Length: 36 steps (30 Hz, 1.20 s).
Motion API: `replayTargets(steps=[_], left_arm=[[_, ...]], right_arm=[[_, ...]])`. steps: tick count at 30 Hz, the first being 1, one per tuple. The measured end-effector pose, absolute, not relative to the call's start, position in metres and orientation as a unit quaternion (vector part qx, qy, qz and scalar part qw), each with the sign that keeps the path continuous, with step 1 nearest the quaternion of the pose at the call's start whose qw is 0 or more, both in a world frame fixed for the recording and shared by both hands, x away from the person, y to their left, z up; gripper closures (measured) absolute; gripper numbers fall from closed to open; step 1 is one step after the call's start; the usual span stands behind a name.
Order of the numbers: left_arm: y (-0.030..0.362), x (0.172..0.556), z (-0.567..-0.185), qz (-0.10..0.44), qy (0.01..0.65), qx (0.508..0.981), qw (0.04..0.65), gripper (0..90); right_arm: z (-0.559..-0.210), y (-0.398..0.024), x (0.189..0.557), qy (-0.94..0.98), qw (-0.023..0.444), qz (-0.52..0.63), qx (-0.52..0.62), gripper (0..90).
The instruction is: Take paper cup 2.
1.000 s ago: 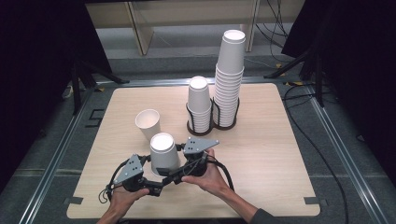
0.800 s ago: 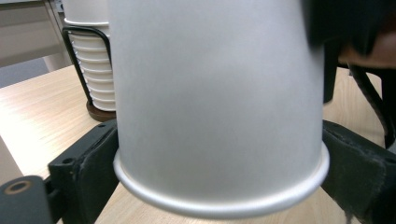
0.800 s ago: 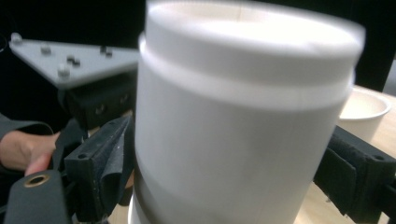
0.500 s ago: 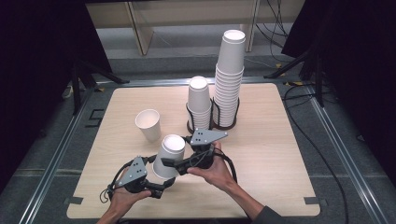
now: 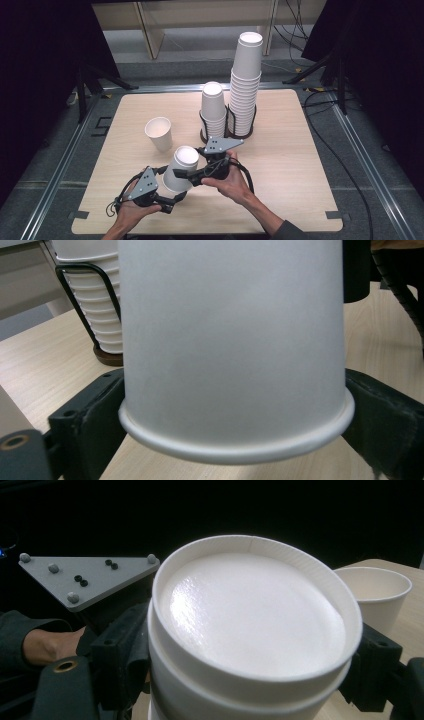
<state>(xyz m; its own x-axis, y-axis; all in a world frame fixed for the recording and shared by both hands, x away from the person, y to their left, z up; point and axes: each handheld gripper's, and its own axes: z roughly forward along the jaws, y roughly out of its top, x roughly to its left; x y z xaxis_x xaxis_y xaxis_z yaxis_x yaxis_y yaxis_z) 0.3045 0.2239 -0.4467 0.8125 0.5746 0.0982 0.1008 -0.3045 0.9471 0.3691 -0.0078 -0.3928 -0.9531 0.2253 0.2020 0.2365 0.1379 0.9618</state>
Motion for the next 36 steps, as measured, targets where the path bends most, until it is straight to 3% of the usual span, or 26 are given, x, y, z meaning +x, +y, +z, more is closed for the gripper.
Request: replayTargets(steps=[5,16,30,36], left_arm=[[0.226,0.303,-0.446,0.219,0.222,0.765,0.563,1.9],[0.225,0.305,-0.446,0.215,0.228,0.746,0.587,1.3],[0.226,0.303,-0.442,0.224,0.217,0.770,0.556,7.3],[0.227,0.302,-0.444,0.223,0.202,0.784,0.544,8.4]], right_arm=[[-0.393,-0.010,0.369,-0.740,0.033,-0.649,-0.172,22.1],[-0.399,-0.007,0.369,-0.723,0.046,-0.664,-0.185,22.3],[-0.402,-0.010,0.372,-0.730,0.062,-0.656,-0.182,19.8],[-0.397,-0.015,0.376,-0.762,0.040,-0.628,-0.155,15.6]])
